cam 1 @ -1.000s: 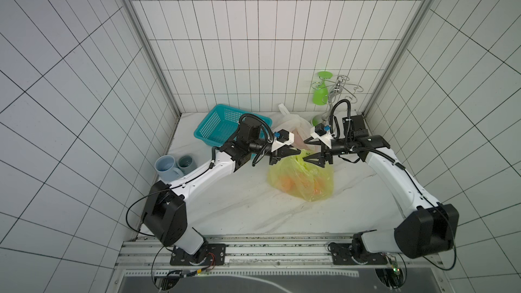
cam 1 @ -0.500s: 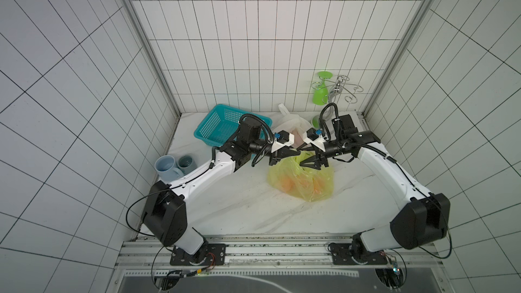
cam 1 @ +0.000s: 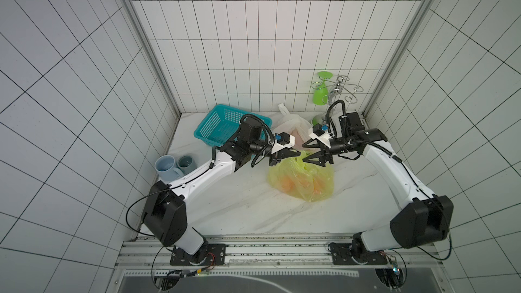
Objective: Place the oranges into plastic bags & tie knots
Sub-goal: Tie the plastic bag at the center of the board.
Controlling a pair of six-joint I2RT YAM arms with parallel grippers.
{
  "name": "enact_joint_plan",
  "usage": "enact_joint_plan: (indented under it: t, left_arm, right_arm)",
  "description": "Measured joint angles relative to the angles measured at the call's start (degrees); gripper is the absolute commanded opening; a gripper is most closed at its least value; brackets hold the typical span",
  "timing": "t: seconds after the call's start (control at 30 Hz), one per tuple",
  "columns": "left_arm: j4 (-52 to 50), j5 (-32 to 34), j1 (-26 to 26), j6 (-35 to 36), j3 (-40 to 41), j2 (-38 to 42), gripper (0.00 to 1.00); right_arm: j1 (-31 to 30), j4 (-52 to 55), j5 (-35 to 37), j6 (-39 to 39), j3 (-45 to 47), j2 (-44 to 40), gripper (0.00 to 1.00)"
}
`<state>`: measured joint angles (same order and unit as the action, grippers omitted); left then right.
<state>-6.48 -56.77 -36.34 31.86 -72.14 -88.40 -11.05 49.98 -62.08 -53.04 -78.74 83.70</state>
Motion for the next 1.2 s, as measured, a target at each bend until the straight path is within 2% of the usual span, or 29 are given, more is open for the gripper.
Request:
enact_joint_plan:
  t: [0.13, 0.23, 0.4, 0.53, 0.77, 0.93, 1.1, 1.2]
  left_arm:
    - [-0.42, 0.11, -0.02, 0.28, -0.22, 0.00, 0.00]
    - [-0.79, 0.13, -0.15, 0.42, -0.72, 0.00, 0.00]
    - [-1.16, 0.15, -0.59, 0.59, -0.96, 0.00, 0.00]
    - [-1.36, 0.17, -0.66, 0.63, -0.96, 0.00, 0.00]
    - [-1.60, 0.59, -0.66, 0.76, -0.96, 0.00, 0.00]
    - [-1.77, 0.98, -0.66, 0.79, -0.96, 0.00, 0.00]
    - [-2.27, 1.73, -0.63, 0.74, -0.96, 0.00, 0.00]
    - [-2.19, 2.51, -0.63, 0.46, -0.96, 0.00, 0.00]
  right_arm:
    - [-0.33, 0.72, -1.20, 0.26, -0.28, -0.20, 0.77]
    - [-1.66, -0.63, -0.63, 2.10, -0.28, -0.57, 0.76]
    - [-4.02, -2.21, 0.90, 3.26, -0.28, -0.79, 0.58]
    - [-4.44, -0.66, 1.64, 1.70, -0.28, -0.07, 0.49]
    - [-5.20, 1.20, 2.51, -0.20, -0.28, 1.51, 0.51]
    - [-6.51, 0.90, 3.93, 0.55, -0.28, 1.53, 0.36]
    - [-6.99, -1.20, 6.73, 2.69, -0.28, 1.27, 0.11]
    - [-7.06, -4.04, 9.94, 4.57, -0.24, -0.46, 0.03]
